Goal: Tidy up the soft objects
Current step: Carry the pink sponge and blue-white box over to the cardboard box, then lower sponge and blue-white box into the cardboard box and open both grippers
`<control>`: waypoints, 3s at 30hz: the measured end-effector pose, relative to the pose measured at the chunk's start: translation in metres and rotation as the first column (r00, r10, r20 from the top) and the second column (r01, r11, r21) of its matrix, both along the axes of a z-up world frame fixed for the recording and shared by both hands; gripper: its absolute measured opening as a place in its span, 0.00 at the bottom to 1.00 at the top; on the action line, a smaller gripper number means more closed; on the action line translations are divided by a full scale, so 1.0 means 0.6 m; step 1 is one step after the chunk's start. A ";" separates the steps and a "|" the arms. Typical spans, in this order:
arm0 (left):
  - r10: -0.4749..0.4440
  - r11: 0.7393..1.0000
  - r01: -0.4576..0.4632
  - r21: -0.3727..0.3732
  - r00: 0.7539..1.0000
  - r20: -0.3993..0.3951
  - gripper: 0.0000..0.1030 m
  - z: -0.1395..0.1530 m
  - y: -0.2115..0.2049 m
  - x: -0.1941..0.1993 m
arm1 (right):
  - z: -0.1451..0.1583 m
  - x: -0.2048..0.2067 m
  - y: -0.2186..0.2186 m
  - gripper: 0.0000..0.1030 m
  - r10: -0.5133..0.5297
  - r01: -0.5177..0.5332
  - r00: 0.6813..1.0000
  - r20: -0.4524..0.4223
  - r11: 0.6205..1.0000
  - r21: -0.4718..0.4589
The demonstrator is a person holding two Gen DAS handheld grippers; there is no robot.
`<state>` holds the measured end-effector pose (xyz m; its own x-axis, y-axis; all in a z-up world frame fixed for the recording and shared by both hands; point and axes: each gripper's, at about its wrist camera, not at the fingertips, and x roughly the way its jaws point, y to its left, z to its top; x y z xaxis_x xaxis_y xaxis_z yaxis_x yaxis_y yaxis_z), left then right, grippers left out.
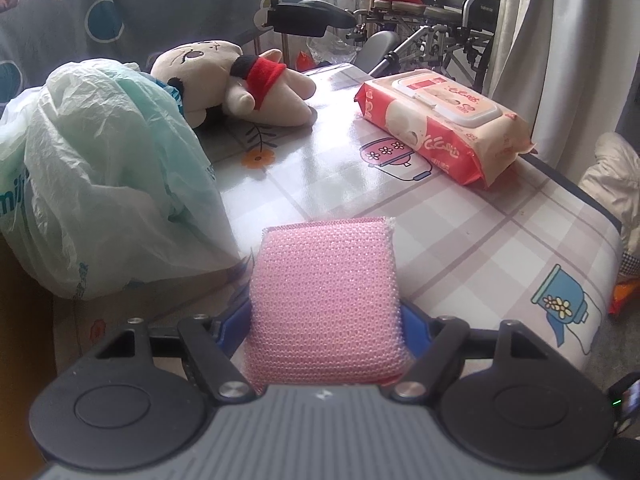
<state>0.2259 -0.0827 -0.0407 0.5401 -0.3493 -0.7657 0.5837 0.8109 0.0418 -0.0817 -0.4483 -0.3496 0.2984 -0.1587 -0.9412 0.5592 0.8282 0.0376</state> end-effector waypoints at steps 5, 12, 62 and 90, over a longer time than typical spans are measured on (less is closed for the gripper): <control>0.019 0.999 -0.018 -0.031 1.000 0.008 0.74 0.017 0.025 -0.017 | 0.213 -0.049 0.000 0.69 -0.041 0.028 0.968 0.246 0.998 0.059; 0.067 0.994 -0.061 -0.095 0.996 0.056 0.74 0.079 0.085 -0.045 | 0.493 -0.054 0.047 0.69 0.013 -0.085 0.848 0.529 0.990 0.112; 0.293 0.956 -0.271 0.114 0.836 -0.463 0.40 0.028 0.478 0.195 | 0.766 0.657 0.761 0.70 0.698 -0.836 0.520 0.492 0.534 0.126; 0.453 0.871 -0.480 -0.104 0.866 -0.210 0.70 0.193 0.634 0.026 | 0.722 0.734 1.011 0.75 0.941 -0.926 0.337 -0.042 0.323 -0.194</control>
<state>0.2416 0.2979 0.0750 0.5317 -0.2055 -0.8217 0.1219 0.9786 -0.1658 0.3589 0.1583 0.0839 0.4066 0.1309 -0.9042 -0.5851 0.7974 -0.1476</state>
